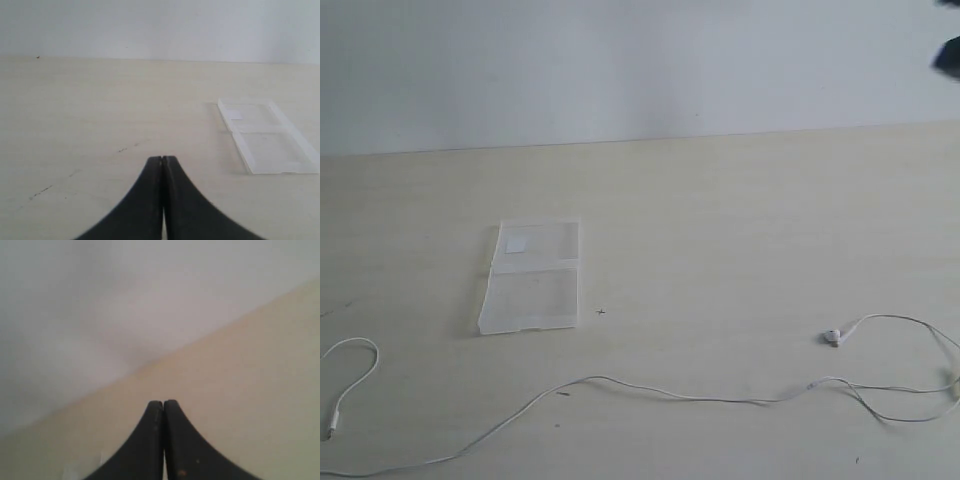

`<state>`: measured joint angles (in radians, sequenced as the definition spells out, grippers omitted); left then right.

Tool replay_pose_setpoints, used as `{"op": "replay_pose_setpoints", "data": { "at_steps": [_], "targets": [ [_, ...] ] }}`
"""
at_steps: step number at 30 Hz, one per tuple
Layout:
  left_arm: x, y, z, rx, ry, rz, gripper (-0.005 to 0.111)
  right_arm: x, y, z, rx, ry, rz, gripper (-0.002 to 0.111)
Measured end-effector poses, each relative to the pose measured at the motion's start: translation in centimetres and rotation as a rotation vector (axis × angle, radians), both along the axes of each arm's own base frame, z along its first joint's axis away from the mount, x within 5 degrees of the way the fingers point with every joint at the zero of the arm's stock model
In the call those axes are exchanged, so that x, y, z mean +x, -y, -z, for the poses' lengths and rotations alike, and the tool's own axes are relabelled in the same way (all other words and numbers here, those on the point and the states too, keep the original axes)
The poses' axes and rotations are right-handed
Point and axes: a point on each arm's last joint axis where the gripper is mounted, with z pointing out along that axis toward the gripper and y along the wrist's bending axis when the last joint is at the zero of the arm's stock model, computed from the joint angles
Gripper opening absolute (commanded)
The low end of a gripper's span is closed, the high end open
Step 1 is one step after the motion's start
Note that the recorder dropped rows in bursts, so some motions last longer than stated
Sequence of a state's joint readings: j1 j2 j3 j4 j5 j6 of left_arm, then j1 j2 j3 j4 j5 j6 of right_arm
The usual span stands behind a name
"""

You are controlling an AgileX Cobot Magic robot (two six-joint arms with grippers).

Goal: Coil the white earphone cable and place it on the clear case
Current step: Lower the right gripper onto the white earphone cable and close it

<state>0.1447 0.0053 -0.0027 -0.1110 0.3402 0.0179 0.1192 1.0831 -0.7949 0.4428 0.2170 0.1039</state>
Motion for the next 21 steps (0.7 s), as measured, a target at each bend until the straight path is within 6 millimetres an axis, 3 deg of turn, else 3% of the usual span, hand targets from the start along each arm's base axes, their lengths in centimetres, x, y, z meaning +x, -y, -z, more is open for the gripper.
{"op": "replay_pose_setpoints", "data": {
  "at_steps": [2,5,8,11,15,17,21],
  "targets": [
    [0.0,0.0,0.0,0.000,0.000,0.000,0.000,1.3,-2.3,1.1,-0.070,-0.107,-0.161,0.000],
    [0.0,0.0,0.0,0.000,0.000,0.000,0.000,2.7,-7.2,1.9,-0.262,-0.174,-0.567,0.000],
    [0.0,0.0,0.0,0.000,0.000,0.000,0.000,2.7,-12.3,1.9,-0.353,-0.216,-1.002,0.000],
    [0.0,0.0,0.0,0.000,0.000,0.000,0.000,2.4,-16.4,1.9,-0.454,-0.274,-1.294,0.000],
    [0.0,0.0,0.0,0.000,0.000,0.000,0.000,1.8,-20.5,3.8,-0.761,-0.361,-1.535,0.000],
    [0.0,0.0,0.0,0.000,0.000,0.000,0.000,1.5,-22.5,4.9,-0.936,-0.371,-1.590,0.000],
    [0.0,0.0,0.0,0.000,0.000,0.000,0.000,0.5,-25.6,7.2,-1.122,-0.392,-1.648,0.006]
  ]
}}
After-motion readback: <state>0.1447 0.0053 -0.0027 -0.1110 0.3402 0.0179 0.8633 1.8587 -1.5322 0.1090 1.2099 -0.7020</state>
